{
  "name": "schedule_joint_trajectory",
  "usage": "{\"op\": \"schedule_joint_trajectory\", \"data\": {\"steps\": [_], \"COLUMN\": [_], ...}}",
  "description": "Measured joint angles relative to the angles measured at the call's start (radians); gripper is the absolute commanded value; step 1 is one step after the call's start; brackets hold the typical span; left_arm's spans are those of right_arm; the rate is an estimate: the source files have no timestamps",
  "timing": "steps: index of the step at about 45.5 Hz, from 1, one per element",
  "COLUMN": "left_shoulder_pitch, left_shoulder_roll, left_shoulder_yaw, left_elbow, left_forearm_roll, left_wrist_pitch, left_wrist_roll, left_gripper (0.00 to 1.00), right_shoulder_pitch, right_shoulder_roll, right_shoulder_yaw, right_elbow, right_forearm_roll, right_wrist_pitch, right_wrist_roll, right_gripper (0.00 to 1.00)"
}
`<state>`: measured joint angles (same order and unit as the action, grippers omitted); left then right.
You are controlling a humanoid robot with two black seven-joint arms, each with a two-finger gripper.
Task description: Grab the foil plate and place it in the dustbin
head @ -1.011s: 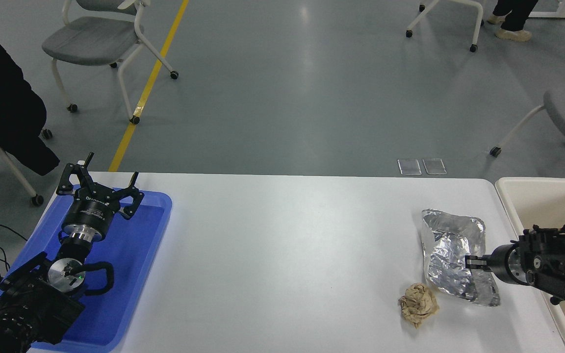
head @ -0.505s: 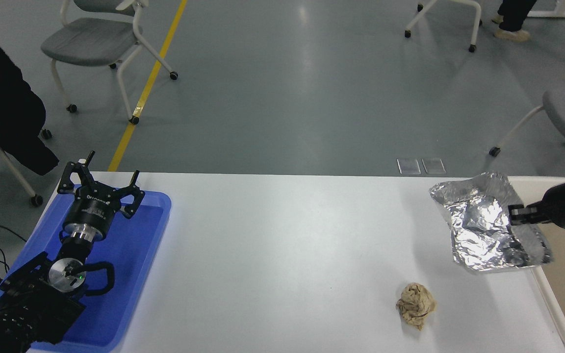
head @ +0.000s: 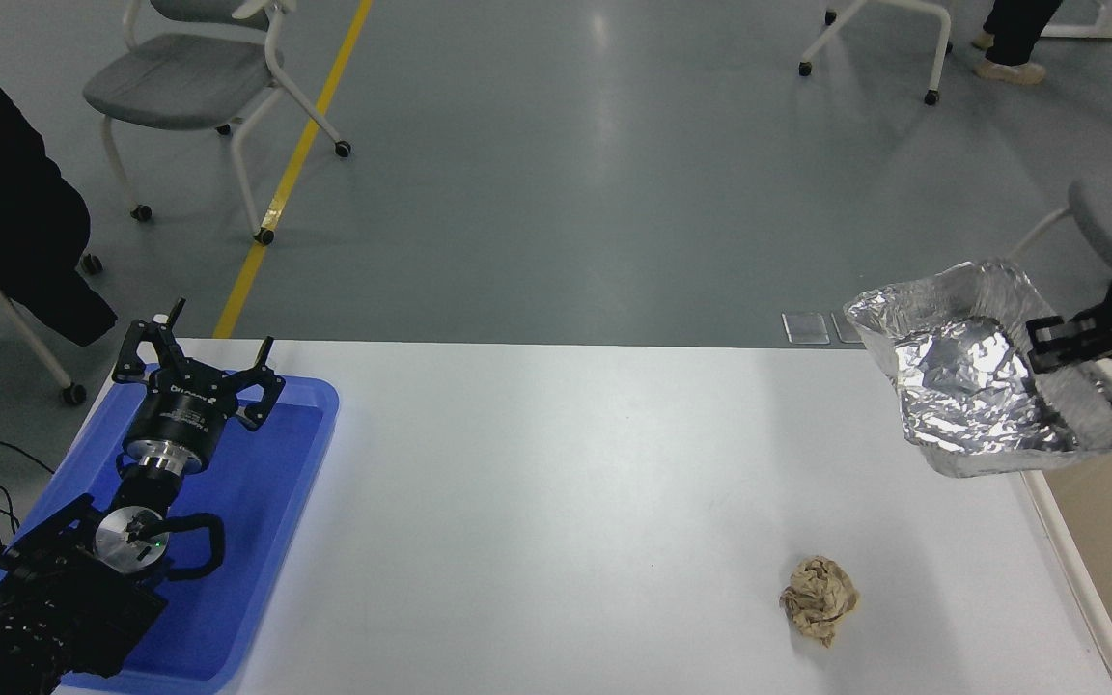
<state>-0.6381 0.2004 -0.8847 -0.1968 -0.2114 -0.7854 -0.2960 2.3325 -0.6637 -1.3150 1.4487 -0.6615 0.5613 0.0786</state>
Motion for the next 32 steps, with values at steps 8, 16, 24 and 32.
{"op": "schedule_joint_trajectory", "data": {"steps": [8,16,24,32], "left_shoulder_pitch": [0.000,0.000,0.000,0.001], "left_shoulder_roll": [0.000,0.001,0.001,0.000], "left_shoulder_yaw": [0.000,0.000,0.000,0.001], "left_elbow": [0.000,0.001,0.001,0.002], "left_forearm_roll": [0.000,0.000,0.000,0.000], "left_wrist_pitch": [0.000,0.000,0.000,0.000], "left_wrist_roll": [0.000,0.000,0.000,0.000], "left_gripper": [1.00,1.00,1.00,1.00], "right_shoulder_pitch": [0.051,0.061,-0.022,-0.235], "right_shoulder_roll": [0.017,-0.013,-0.100,-0.219], "right_shoulder_yaw": [-0.039,-0.074,-0.081,0.006], "right_elbow": [0.011,-0.021,-0.167,-0.404], "right_forearm_roll": [0.018,0.011,-0.042,-0.138], "right_wrist_pitch": [0.022,0.036,0.039,0.004], "right_wrist_roll": [0.000,-0.002,0.000,0.024], "right_gripper": [0.00,0.00,0.00,0.00]}}
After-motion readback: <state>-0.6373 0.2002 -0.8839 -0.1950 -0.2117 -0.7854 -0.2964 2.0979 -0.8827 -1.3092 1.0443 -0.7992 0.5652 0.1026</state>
